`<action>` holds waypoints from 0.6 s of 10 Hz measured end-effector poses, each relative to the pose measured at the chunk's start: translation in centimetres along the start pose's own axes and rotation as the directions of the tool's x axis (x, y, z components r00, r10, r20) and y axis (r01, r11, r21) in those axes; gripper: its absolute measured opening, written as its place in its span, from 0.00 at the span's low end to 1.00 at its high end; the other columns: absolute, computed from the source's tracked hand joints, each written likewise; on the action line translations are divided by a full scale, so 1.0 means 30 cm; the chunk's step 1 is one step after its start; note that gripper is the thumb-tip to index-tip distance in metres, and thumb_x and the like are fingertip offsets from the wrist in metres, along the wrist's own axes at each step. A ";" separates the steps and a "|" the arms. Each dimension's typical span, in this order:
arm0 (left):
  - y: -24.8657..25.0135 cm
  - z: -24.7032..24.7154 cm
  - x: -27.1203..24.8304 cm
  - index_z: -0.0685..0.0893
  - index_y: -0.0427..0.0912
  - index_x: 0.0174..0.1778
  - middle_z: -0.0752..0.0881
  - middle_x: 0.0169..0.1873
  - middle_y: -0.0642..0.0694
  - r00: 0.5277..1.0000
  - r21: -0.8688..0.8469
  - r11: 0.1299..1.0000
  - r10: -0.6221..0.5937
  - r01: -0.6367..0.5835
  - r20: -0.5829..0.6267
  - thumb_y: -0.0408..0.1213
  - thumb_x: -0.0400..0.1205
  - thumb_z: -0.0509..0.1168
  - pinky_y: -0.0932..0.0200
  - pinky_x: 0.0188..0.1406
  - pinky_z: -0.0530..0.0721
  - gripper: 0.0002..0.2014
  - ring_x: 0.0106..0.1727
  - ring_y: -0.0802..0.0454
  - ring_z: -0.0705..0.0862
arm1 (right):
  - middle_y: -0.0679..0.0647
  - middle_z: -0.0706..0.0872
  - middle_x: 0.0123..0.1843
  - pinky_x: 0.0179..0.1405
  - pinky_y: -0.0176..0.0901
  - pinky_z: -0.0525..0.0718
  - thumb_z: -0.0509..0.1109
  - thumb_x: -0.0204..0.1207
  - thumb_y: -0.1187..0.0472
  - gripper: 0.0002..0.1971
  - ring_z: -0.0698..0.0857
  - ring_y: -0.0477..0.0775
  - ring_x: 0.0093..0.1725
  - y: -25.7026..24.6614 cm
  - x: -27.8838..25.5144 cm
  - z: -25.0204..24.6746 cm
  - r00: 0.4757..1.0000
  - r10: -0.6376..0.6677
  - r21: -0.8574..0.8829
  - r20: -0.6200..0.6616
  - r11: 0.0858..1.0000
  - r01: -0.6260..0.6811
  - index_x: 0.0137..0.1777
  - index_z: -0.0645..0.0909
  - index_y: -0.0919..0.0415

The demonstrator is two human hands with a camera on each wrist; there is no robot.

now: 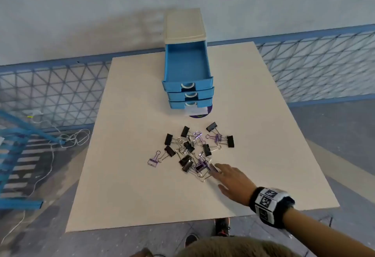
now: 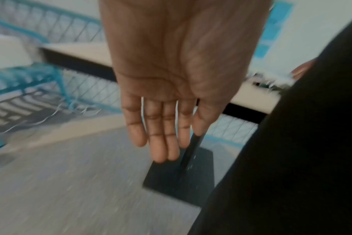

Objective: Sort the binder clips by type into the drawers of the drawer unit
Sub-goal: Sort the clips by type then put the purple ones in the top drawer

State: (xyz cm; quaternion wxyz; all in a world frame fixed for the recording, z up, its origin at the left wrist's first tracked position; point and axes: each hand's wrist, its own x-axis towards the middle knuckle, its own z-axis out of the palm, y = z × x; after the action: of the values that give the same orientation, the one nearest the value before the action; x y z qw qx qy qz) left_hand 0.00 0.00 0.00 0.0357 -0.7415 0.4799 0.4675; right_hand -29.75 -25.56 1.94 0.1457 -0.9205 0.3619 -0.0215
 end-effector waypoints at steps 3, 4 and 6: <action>0.525 -0.188 0.222 0.82 0.43 0.45 0.83 0.39 0.46 0.904 -0.045 0.982 0.149 -0.182 -0.401 0.55 0.70 0.46 0.58 0.44 0.77 0.25 0.39 0.48 0.82 | 0.57 0.86 0.59 0.31 0.44 0.88 0.82 0.50 0.60 0.27 0.87 0.54 0.43 0.111 0.061 0.043 0.954 -0.209 -0.150 0.213 0.958 0.243 0.52 0.81 0.49; 0.650 -0.233 0.290 0.77 0.42 0.61 0.78 0.52 0.44 0.894 0.002 0.977 0.197 -0.215 -0.403 0.43 0.76 0.57 0.56 0.49 0.78 0.19 0.46 0.47 0.82 | 0.59 0.85 0.62 0.31 0.44 0.88 0.82 0.52 0.61 0.28 0.88 0.53 0.43 0.139 0.035 0.050 0.946 -0.238 -0.139 0.219 0.952 0.272 0.55 0.80 0.49; 0.749 -0.232 0.429 0.61 0.46 0.74 0.63 0.73 0.43 0.938 0.294 0.949 0.200 -0.114 -0.284 0.38 0.78 0.63 0.47 0.53 0.83 0.29 0.69 0.44 0.71 | 0.60 0.83 0.64 0.31 0.42 0.87 0.80 0.58 0.62 0.25 0.88 0.53 0.40 0.200 -0.019 0.071 0.968 -0.217 -0.127 0.130 0.964 0.233 0.55 0.78 0.51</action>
State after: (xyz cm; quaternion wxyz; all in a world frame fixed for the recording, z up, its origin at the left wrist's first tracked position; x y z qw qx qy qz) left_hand -10.86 -24.29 3.42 0.0241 -0.7525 0.5975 0.2759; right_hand -33.82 -28.80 -1.77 0.0972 -0.9634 0.2466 0.0407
